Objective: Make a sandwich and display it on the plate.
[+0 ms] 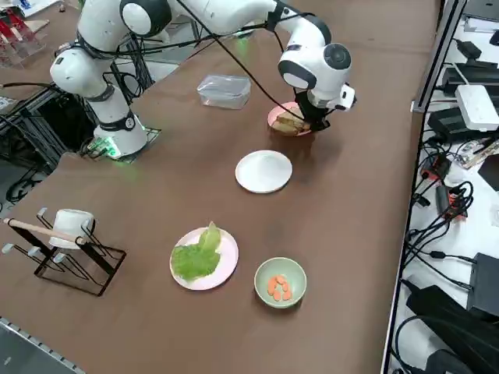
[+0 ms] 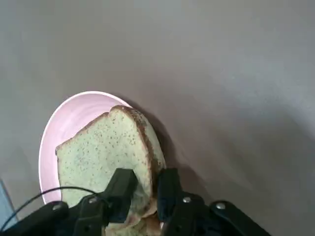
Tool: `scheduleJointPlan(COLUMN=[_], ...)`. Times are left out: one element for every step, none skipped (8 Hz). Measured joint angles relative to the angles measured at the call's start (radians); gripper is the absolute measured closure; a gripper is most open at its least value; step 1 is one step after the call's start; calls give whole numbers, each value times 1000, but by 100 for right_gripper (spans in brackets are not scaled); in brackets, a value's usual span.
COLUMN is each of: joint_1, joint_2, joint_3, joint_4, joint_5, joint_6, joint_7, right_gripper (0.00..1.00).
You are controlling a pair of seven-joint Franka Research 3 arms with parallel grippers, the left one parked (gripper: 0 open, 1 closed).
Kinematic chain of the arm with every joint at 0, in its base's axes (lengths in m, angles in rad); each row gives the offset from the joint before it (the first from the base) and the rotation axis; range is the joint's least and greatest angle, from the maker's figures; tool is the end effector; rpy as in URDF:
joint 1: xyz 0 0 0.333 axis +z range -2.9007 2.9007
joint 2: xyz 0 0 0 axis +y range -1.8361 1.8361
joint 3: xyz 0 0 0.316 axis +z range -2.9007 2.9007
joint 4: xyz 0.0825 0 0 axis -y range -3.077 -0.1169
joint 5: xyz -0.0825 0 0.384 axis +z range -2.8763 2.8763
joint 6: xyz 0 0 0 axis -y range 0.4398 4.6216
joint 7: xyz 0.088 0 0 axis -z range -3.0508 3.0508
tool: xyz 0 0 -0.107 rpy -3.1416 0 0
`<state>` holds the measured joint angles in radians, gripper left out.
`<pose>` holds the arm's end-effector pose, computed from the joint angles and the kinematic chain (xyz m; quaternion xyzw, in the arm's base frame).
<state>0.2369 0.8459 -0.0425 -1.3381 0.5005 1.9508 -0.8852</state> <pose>0.6970 0.1763 0.2089 -0.8870 -0.4000 0.0372 0.2277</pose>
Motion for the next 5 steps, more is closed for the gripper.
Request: scheduleJointPlan(joint_1=[0, 0, -3, -11, -23], joint_2=[-1, -3, -5, -8, -23], joint_3=[0, 0, 0, -1, -1], joint_4=[2, 4, 6, 9, 14], joint_5=[0, 1, 2, 2, 3], joint_6=[-1, -8, -17, -27, -52], joint_7=[0, 0, 2, 3, 3], right_gripper=[89, 92, 93, 93, 93])
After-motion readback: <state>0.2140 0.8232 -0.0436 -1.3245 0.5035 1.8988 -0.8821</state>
